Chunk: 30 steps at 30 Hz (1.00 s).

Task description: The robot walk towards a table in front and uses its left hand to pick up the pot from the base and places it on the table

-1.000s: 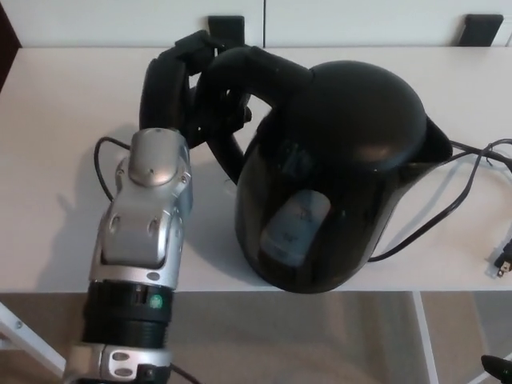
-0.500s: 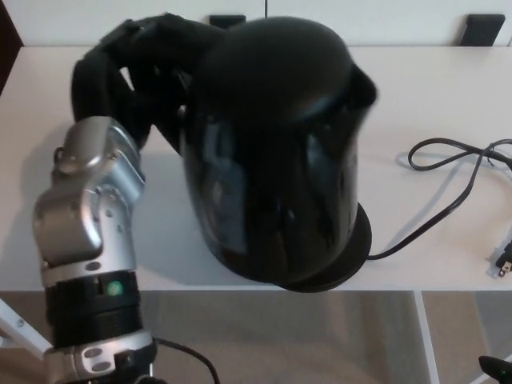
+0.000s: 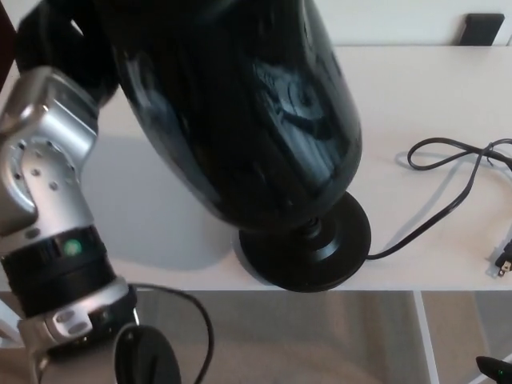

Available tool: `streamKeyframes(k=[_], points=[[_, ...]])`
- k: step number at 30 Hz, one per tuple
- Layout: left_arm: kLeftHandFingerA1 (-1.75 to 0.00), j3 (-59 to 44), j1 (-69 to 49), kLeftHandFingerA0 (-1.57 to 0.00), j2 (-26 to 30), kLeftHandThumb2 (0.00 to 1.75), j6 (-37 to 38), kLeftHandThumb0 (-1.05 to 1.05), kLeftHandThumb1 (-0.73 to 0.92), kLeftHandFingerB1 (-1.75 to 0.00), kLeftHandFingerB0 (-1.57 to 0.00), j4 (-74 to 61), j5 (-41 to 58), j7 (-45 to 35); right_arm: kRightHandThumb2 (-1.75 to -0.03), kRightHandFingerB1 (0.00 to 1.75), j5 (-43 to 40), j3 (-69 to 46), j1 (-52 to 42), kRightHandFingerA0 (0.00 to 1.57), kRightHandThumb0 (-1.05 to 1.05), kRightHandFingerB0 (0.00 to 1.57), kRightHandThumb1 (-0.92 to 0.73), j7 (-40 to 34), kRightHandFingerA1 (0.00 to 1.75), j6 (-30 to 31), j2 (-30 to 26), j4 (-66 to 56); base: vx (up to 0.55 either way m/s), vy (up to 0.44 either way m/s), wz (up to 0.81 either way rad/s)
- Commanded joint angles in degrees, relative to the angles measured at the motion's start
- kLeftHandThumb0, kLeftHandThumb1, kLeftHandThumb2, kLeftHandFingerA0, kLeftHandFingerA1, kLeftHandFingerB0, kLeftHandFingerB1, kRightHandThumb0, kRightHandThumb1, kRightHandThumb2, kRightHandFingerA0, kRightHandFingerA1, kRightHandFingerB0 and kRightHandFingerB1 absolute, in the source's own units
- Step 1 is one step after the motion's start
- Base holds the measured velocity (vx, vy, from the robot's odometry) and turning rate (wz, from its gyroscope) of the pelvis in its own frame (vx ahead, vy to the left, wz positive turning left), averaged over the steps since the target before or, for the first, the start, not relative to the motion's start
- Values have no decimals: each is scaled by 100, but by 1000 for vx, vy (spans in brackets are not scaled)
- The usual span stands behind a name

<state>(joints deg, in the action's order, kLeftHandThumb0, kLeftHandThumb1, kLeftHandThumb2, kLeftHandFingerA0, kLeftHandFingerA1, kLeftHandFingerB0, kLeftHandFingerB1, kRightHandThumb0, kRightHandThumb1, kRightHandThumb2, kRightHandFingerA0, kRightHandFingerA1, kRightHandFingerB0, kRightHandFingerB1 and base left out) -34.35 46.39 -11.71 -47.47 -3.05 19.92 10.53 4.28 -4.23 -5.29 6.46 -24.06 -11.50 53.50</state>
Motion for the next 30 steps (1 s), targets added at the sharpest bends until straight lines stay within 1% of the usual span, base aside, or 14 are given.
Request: streamKeyframes(k=[1,3,4,7,11,12,13,16,17,19,23,24,25,30], points=[[-133,-584,852,-118,366,83,-802,-22,76,-103,-87,-246,1271,287,-73,59,-7,2,119,0,-105,0,-87,-21,87,123,-112,105,0,0,0],[-133,-601,797,-118,534,83,-742,-22,76,-103,-87,-137,1148,197,-73,59,-18,0,139,0,-105,0,-87,-12,87,129,-113,139,0,0,0],[-143,-603,760,-112,661,71,-673,-17,82,-107,-79,18,1052,150,-74,62,-6,13,132,0,-105,0,-88,-26,93,129,-107,119,0,0,0],[-148,-576,668,-108,948,69,-496,-18,84,-111,-77,378,900,95,-76,62,19,44,118,0,-105,0,-89,-56,87,135,-100,90,0,0,0],[-155,-400,478,-105,1230,69,-113,-16,84,-115,-74,805,685,4,-72,61,40,74,132,0,-105,0,-89,-73,92,144,-123,154,0,0,0],[-159,-177,317,-110,1323,87,231,-9,63,-109,-85,934,450,-74,-76,67,50,88,124,0,-105,0,-89,-81,96,113,-129,163,0,0,0],[-159,83,120,-110,1418,87,646,-9,63,-109,-85,1072,131,-180,-76,67,64,102,112,0,-105,0,-89,-89,96,76,-135,170,0,0,0],[-159,227,61,-110,1498,87,830,-9,63,-109,-85,1167,145,-172,-76,67,57,115,119,0,-105,0,-89,-98,96,69,-139,173,0,0,0],[-175,474,-73,-81,1581,77,1073,-11,72,-118,-70,1195,-128,-166,-73,69,62,122,137,0,-105,0,-90,-101,101,55,-139,182,0,0,0],[-173,1085,-443,-81,1798,75,1712,-15,74,-124,-63,1274,-811,-155,-72,72,51,121,169,0,-105,0,-91,-103,102,58,-128,189,0,0,0],[-173,1269,-546,-81,1881,75,1921,-15,74,-124,-63,1325,-886,-119,-72,72,38,123,172,0,-105,0,-91,-104,102,68,-125,187,0,0,0],[-148,1702,-780,-107,2114,65,2224,-21,82,-108,-74,1413,-1463,83,-74,68,23,118,152,0,-105,0,-88,-98,96,137,-118,153,0,0,0],[-145,1963,-901,-110,2273,66,2413,-22,81,-101,-75,1519,-1815,232,-72,64,12,109,149,0,-105,0,-88,-92,98,146,-124,164,0,0,0],[-144,2123,-928,-111,2483,65,2797,-21,84,-107,-75,1880,-1966,380,-70,61,4,103,170,0,-105,0,-89,-73,99,133,-144,166,0,0,0]])
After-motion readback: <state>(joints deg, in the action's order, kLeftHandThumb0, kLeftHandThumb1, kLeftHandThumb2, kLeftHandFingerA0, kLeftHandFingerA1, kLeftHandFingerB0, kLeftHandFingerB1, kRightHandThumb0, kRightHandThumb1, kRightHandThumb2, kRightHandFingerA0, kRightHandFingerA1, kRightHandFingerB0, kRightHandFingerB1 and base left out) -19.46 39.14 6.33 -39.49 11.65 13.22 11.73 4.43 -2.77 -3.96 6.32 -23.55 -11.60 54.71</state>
